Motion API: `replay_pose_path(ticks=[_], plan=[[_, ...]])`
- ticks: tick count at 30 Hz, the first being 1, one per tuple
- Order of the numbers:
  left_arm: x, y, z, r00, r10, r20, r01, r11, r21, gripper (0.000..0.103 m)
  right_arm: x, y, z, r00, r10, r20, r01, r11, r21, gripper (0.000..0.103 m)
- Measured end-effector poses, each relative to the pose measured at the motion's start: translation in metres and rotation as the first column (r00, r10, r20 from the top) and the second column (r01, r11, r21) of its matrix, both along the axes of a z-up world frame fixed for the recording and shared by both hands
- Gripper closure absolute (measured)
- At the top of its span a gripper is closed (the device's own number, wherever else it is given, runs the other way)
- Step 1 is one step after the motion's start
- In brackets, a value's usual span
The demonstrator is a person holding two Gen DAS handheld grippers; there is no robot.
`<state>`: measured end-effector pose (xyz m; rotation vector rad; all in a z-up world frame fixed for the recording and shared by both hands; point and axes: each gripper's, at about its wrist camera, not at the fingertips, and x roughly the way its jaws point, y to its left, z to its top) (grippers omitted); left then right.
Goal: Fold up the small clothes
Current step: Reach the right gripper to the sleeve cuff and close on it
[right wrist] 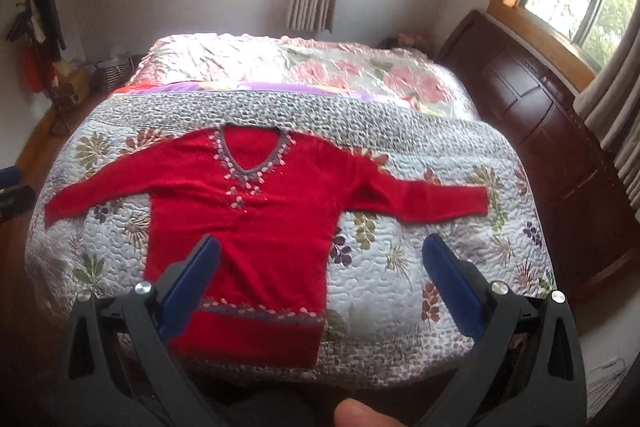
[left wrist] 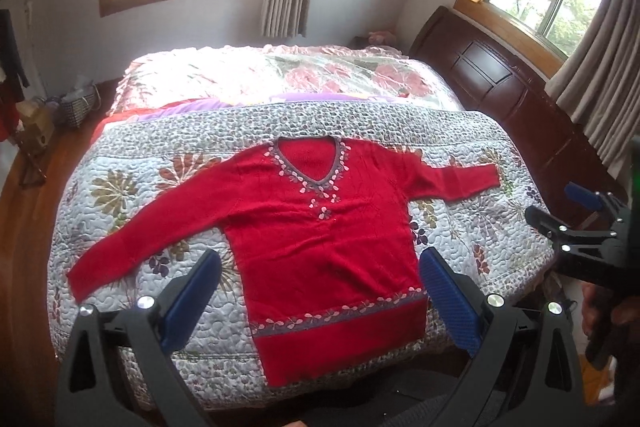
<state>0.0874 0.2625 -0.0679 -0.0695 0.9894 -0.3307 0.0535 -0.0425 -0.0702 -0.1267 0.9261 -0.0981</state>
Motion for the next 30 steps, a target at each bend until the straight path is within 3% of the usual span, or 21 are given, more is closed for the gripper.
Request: replay_pose_path(ticks=[3,5,6,7,10,11,13,15,19,20,22,25,27,30], plan=[[0.015,-0.011,-0.007,1.000,-0.016,-0.019,0.015,0.999,-0.037,0.004,0.011,-0.052,-0.019,0.997,-0.076,0.007,0.075,0.995,0.059,0.003],[0.022,-0.020,-0.010,1.000,-0.009,-0.019,0.008,0.999,-0.032,0.004,0.025,-0.098,-0.038,0.988,-0.151,-0.040,0.155,0.981,0.117,0.004],[0.026,-0.024,-0.013,1.000,-0.004,-0.023,0.003,0.999,-0.037,0.004,0.032,-0.125,-0.049,0.979,-0.191,-0.068,0.200,0.964,0.174,0.006],[0.030,-0.029,-0.015,1.000,0.002,-0.027,-0.004,0.999,-0.049,0.004,0.039,-0.152,-0.061,0.968,-0.234,-0.093,0.250,0.938,0.238,0.016],[0.035,-0.044,-0.019,0.999,0.021,-0.046,-0.025,0.997,-0.073,0.004,0.058,-0.233,-0.107,0.912,-0.338,-0.231,0.407,0.816,0.411,0.046],[0.037,-0.050,-0.020,0.998,0.040,-0.048,-0.044,0.996,-0.076,0.004,0.063,-0.258,-0.121,0.893,-0.366,-0.263,0.450,0.769,0.454,0.047],[0.041,-0.063,-0.020,0.996,0.064,-0.066,-0.070,0.992,-0.102,0.004,0.073,-0.304,-0.144,0.858,-0.413,-0.304,0.513,0.678,0.526,0.046],[0.046,-0.077,-0.021,0.994,0.079,-0.080,-0.087,0.991,-0.105,0.004,0.084,-0.349,-0.163,0.843,-0.436,-0.316,0.529,0.564,0.634,0.045],[0.058,-0.106,-0.023,0.986,0.114,-0.122,-0.126,0.988,-0.093,0.004,0.116,-0.431,-0.206,0.813,-0.470,-0.344,0.530,0.351,0.772,0.029],[0.060,-0.112,-0.023,0.984,0.121,-0.134,-0.134,0.987,-0.092,0.004,0.123,-0.450,-0.215,0.801,-0.496,-0.336,0.524,0.309,0.793,0.026],[0.066,-0.125,-0.025,0.977,0.138,-0.163,-0.152,0.985,-0.080,0.004,0.138,-0.483,-0.236,0.772,-0.527,-0.354,0.545,0.265,0.795,0.027],[0.072,-0.139,-0.029,0.963,0.172,-0.205,-0.190,0.980,-0.067,0.004,0.157,-0.527,-0.276,0.735,-0.541,-0.408,0.551,0.126,0.825,0.028],[0.074,-0.147,-0.031,0.953,0.197,-0.230,-0.215,0.975,-0.056,0.004,0.164,-0.545,-0.293,0.714,-0.561,-0.419,0.560,0.099,0.822,0.030],[0.073,-0.157,-0.032,0.944,0.221,-0.245,-0.233,0.972,-0.020,0.004,0.177,-0.559,-0.315,0.703,-0.561,-0.437,0.582,0.099,0.807,0.034]])
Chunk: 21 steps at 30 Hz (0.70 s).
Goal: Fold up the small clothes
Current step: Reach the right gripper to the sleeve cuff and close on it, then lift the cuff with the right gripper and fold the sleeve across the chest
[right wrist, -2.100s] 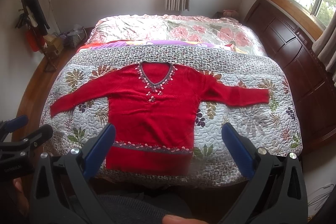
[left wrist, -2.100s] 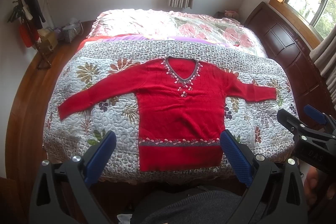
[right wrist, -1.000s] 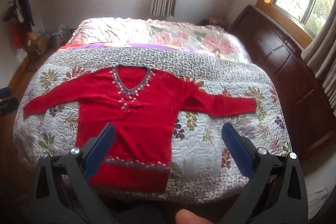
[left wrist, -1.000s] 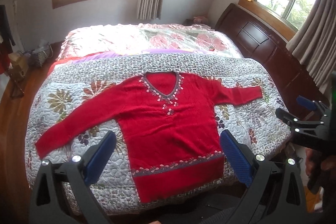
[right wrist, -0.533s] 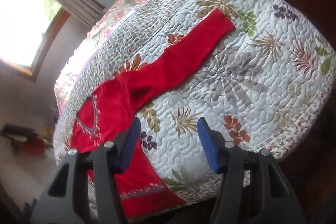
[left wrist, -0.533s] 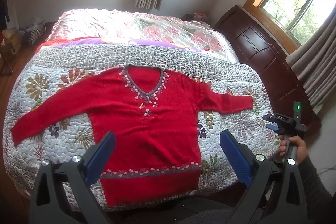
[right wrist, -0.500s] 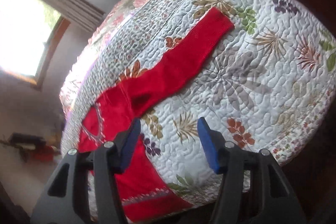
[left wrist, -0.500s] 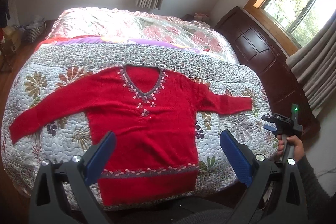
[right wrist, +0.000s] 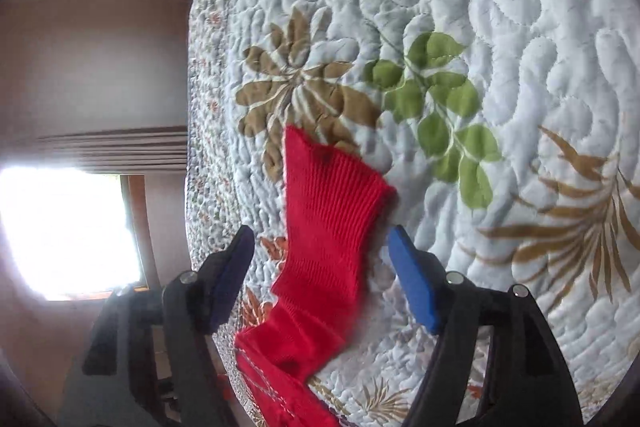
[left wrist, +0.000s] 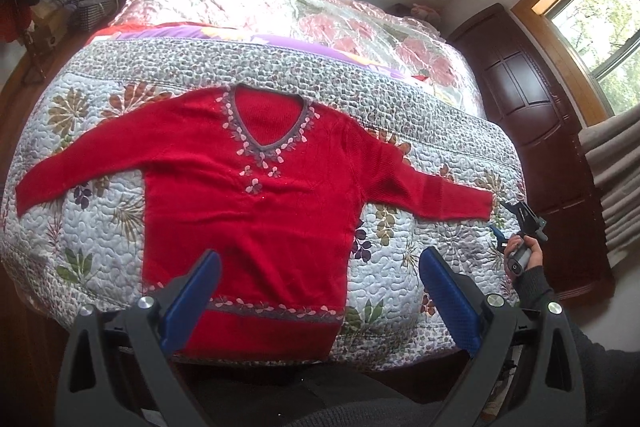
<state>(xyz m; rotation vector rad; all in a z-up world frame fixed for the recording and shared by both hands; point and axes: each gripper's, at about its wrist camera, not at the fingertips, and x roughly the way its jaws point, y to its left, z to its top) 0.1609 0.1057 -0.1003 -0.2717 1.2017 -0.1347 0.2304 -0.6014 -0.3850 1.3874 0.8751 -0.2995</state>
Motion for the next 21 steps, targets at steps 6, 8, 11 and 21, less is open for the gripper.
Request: replay_pose_path(ticks=[6,8,11,21], plan=[[-0.003,-0.013,-0.001,0.999,0.028,-0.019,-0.027,0.999,0.028,0.004,0.011,-0.003,-0.020,1.000,0.018,-0.010,-0.018,1.000,-0.008,0.038],[-0.004,-0.016,-0.001,0.999,0.035,-0.020,-0.034,0.999,0.033,0.004,0.014,-0.004,-0.020,1.000,0.027,-0.002,-0.027,0.999,-0.020,0.041],[-0.006,-0.020,0.001,0.999,0.043,-0.016,-0.042,0.999,0.035,0.004,0.015,-0.007,-0.023,0.999,0.038,0.014,-0.038,0.999,-0.031,0.058],[-0.008,-0.025,0.005,0.998,0.057,0.003,-0.057,0.998,0.037,0.004,0.011,-0.009,-0.018,0.997,0.067,0.029,-0.065,0.996,-0.067,0.097]])
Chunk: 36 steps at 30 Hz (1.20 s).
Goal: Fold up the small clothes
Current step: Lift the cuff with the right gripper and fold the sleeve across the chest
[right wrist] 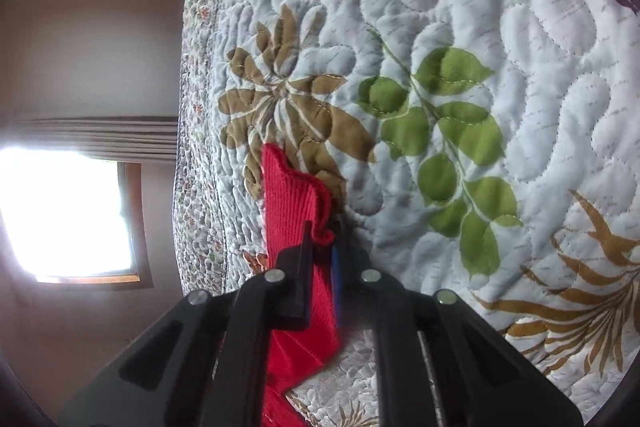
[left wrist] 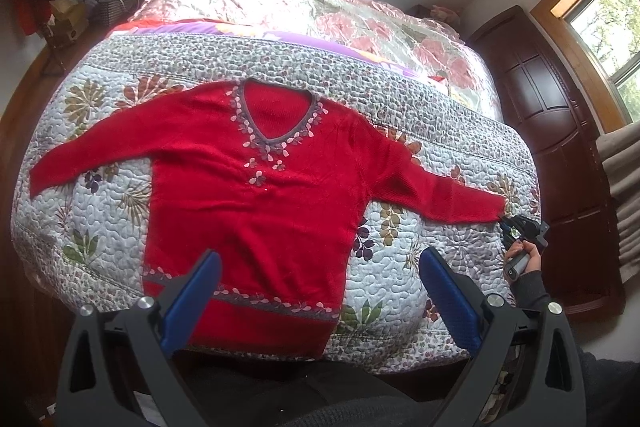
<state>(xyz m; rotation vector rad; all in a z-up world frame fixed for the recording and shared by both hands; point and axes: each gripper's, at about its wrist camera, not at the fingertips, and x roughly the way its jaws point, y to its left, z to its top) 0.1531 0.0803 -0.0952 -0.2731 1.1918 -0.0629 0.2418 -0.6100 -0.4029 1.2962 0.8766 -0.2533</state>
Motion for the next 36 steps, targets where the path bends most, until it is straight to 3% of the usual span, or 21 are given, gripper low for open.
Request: replay_pose_path(ticks=[10,18,22,27,32,36], plan=[[0.002,0.015,-0.002,0.999,0.026,0.027,-0.025,0.999,-0.046,0.004,0.005,0.011,0.077,0.993,0.057,0.102,-0.043,0.989,-0.140,0.097],[0.007,0.045,-0.013,0.999,0.028,0.033,-0.024,0.994,-0.108,0.004,0.020,0.056,0.161,0.968,0.172,0.180,-0.111,0.945,-0.308,0.097],[0.011,0.067,-0.017,0.999,0.034,0.043,-0.028,0.991,-0.134,0.004,0.029,0.099,0.202,0.943,0.274,0.188,-0.175,0.891,-0.419,0.097],[0.013,0.099,-0.025,0.997,0.056,0.045,-0.048,0.985,-0.163,0.004,0.044,0.164,0.238,0.904,0.404,0.139,-0.263,0.784,-0.563,0.097],[0.015,0.130,-0.034,0.996,0.078,0.037,-0.070,0.980,-0.188,0.004,0.063,0.229,0.250,0.866,0.490,0.101,-0.329,0.709,-0.623,0.097],[0.021,0.150,-0.039,0.996,0.087,0.037,-0.077,0.976,-0.205,0.004,0.079,0.279,0.250,0.837,0.541,0.075,-0.377,0.671,-0.639,0.097]])
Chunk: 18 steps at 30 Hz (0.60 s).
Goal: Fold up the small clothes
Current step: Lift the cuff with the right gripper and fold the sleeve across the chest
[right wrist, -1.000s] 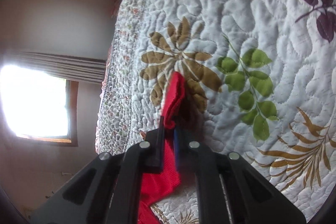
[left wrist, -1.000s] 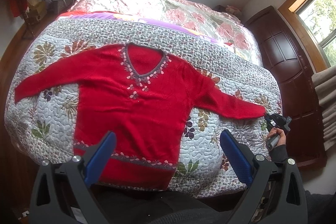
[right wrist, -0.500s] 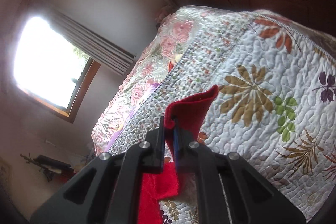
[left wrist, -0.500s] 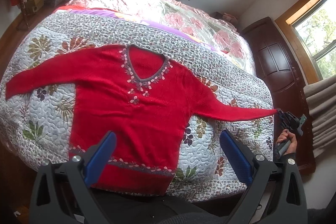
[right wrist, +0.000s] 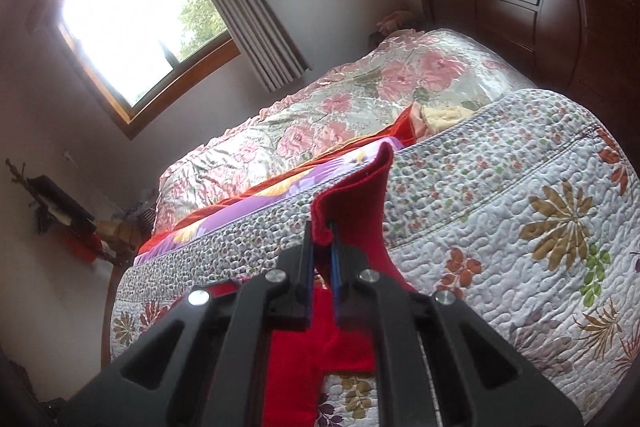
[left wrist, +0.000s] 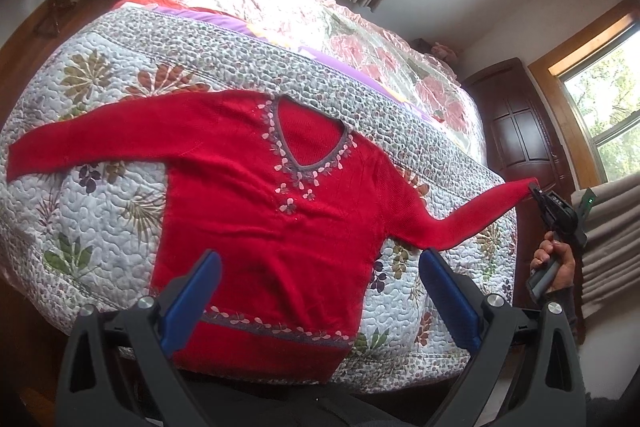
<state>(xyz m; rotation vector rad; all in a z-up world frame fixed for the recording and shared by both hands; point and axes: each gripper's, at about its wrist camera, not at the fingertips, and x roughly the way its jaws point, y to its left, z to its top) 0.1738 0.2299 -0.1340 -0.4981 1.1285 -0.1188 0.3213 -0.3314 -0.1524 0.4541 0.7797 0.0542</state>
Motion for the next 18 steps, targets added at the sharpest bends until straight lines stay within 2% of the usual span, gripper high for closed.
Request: replay_pose_path(ticks=[8,18], plan=[[0.022,0.018,-0.005,0.999,-0.032,0.014,0.032,0.999,-0.035,0.004,0.023,0.088,-0.023,0.994,0.087,-0.059,-0.087,0.996,0.006,0.097],[0.068,0.040,-0.033,0.984,-0.174,-0.037,0.173,0.985,-0.017,0.004,0.040,0.182,-0.082,0.972,0.162,-0.168,-0.162,0.987,0.015,0.097]])
